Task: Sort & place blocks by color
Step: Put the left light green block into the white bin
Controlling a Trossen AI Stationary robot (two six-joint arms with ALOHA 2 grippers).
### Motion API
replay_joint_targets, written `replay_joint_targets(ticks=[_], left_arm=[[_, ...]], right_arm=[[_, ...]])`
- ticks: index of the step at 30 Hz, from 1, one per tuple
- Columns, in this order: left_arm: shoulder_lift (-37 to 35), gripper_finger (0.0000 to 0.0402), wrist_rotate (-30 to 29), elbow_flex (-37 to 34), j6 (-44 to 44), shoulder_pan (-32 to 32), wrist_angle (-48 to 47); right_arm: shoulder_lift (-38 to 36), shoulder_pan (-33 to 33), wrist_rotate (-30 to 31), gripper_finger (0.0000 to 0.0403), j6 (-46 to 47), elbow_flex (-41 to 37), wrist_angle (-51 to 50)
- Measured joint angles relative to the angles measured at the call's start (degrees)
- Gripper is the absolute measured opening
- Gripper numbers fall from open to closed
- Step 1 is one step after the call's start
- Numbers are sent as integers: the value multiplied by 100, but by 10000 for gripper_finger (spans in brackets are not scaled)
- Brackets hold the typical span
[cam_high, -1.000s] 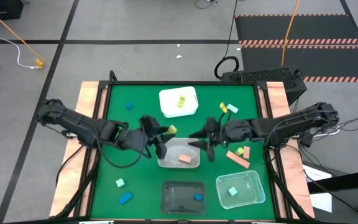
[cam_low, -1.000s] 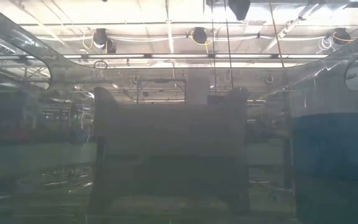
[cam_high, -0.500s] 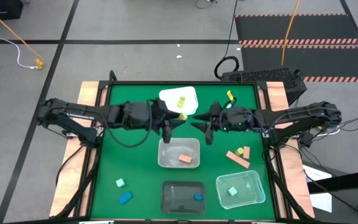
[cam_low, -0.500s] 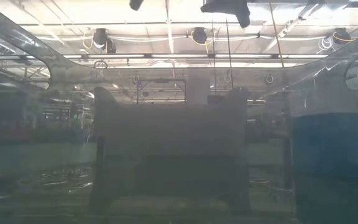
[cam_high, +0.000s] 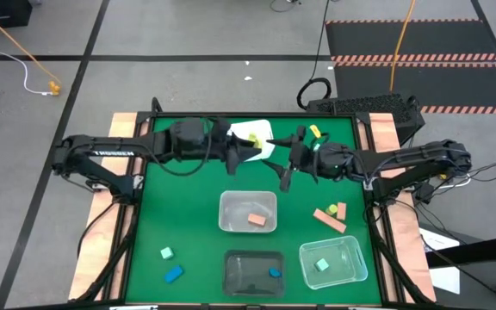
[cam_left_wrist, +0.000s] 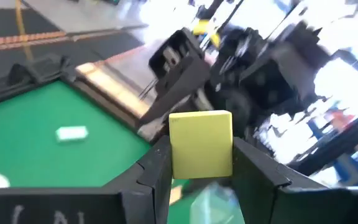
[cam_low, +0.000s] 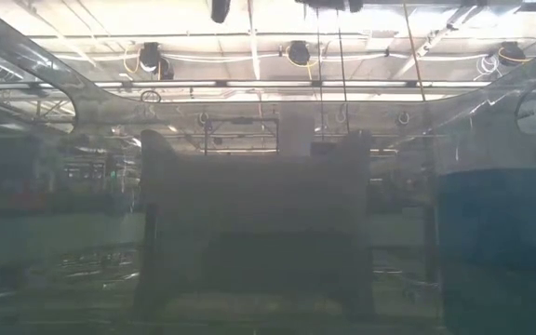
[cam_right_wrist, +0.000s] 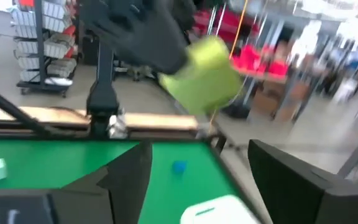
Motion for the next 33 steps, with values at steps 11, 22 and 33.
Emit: replay_joint_targets(ticks=[11,22,33], left_arm=[[450,133,90,-24,-800,2,1029],[783,133,139,-29,-1365,-102,1603],[778,133,16,-29,-1494,-99,1544]], right_arm=[[88,0,-24,263,-1275,0,906],[88,2,-36,237,-1310,-2,877],[88,2,-15,116,-1323,-2,830]])
